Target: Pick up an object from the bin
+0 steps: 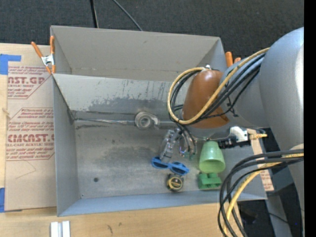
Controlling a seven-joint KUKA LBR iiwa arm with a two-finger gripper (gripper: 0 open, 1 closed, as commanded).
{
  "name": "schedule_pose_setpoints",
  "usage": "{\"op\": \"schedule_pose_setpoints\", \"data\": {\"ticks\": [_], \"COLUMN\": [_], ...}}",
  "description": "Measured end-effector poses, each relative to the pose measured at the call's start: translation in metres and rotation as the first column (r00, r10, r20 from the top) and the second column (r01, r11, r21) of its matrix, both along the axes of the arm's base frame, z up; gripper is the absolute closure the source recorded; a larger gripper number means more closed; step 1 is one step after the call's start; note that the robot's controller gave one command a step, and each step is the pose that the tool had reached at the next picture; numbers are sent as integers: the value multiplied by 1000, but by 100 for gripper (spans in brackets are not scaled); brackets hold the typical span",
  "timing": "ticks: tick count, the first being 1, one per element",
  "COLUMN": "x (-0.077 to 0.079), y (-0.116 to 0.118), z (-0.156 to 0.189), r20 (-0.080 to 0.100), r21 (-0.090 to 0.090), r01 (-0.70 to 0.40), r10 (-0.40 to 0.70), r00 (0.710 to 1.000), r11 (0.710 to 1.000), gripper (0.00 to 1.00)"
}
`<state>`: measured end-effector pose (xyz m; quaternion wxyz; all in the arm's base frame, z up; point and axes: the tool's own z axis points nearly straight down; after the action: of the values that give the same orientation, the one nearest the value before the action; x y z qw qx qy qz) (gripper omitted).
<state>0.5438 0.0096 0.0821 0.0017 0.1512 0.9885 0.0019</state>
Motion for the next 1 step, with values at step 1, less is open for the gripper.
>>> {"op": "schedule_pose_setpoints", "data": {"ticks": [1], "x": [-1], "y": [-2], "z": [-1], "r20": [-3], "r21": [-3], "r01": [2], "r10": [-2], "r00": [1000], "r11": [1000], "gripper": [0]}}
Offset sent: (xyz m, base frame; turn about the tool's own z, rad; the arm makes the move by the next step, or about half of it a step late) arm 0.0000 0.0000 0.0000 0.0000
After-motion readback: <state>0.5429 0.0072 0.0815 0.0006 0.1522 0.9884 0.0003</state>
